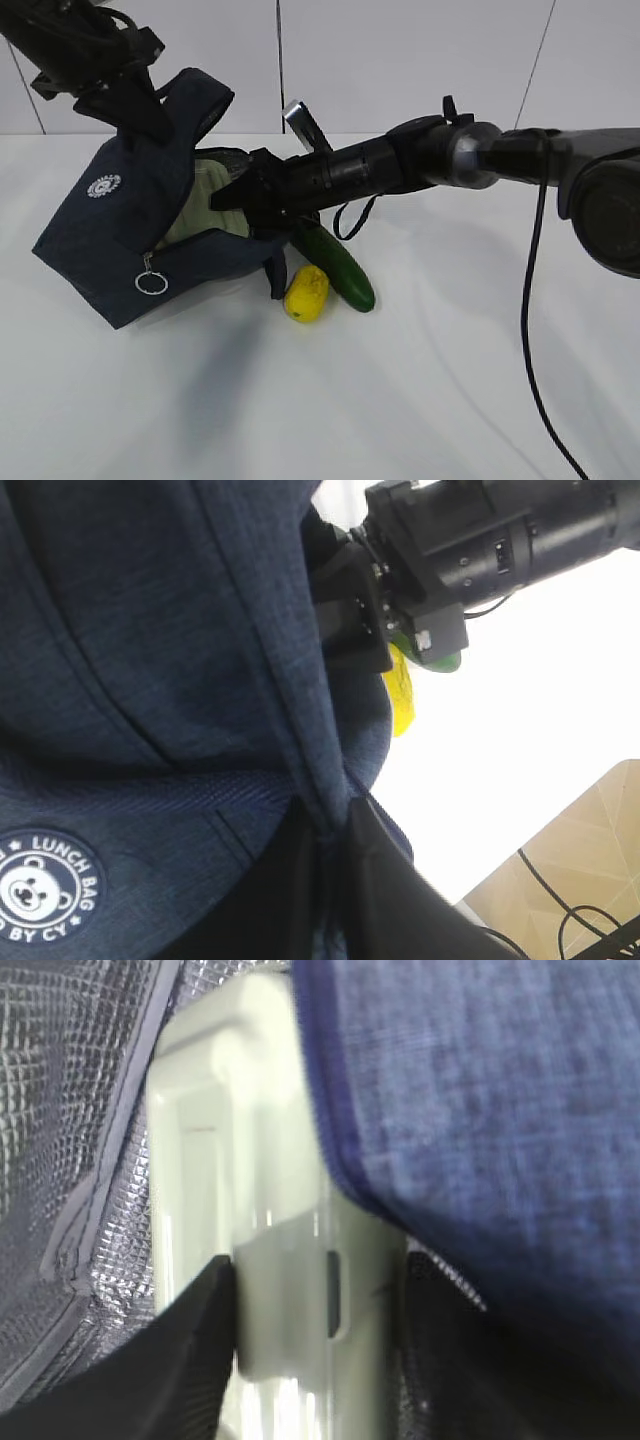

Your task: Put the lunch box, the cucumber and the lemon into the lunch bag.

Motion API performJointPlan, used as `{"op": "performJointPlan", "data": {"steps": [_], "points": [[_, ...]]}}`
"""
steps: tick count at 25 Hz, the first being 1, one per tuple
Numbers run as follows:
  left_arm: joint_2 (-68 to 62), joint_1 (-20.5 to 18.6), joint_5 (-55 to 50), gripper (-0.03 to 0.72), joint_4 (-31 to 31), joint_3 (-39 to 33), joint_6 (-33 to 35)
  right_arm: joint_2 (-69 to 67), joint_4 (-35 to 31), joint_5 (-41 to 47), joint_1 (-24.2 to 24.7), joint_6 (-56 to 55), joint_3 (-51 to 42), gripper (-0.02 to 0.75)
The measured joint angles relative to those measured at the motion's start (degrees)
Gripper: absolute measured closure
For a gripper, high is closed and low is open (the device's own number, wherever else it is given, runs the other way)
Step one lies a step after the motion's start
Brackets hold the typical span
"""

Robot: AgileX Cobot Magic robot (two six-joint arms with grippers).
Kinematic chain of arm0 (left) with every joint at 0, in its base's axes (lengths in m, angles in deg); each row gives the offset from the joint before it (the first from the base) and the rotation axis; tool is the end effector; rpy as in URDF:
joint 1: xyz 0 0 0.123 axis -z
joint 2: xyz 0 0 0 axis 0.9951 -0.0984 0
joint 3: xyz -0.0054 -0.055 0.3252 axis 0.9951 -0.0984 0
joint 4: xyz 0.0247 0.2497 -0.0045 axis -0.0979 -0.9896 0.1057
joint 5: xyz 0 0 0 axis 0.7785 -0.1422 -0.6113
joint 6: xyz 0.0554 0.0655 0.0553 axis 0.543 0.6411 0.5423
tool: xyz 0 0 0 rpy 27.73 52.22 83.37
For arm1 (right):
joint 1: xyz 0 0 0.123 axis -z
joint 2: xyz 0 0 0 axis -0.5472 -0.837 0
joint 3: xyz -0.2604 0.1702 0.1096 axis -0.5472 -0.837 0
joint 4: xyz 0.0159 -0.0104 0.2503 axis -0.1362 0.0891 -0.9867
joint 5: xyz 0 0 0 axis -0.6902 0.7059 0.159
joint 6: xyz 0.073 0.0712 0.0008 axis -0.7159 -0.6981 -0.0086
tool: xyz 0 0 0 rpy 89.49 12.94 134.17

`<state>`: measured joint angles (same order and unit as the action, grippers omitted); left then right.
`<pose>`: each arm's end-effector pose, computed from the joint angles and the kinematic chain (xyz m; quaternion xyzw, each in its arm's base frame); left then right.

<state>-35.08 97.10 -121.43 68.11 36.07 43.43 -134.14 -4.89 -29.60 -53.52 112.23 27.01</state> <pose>0.3981 -0.1397 0.3348 0.1888 0.9407 -0.2501 0.1296 0.5069 0.2793 0.1439 -0.1285 0.8068 0.5553 0.1555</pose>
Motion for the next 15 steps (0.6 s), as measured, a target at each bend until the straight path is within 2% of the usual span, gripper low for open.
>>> {"op": "performJointPlan", "data": {"steps": [5, 10, 15], "points": [[0.0, 0.1, 0.1, 0.673, 0.0, 0.0, 0.0, 0.0, 0.2, 0.0, -0.1, 0.0, 0.0, 0.379], [0.0, 0.1, 0.1, 0.673, 0.0, 0.0, 0.0, 0.0, 0.6, 0.6, -0.1, 0.0, 0.1, 0.329], [-0.1, 0.1, 0.1, 0.673, 0.0, 0.0, 0.0, 0.0, 0.6, 3.1, -0.1, 0.0, 0.3, 0.317]]}}
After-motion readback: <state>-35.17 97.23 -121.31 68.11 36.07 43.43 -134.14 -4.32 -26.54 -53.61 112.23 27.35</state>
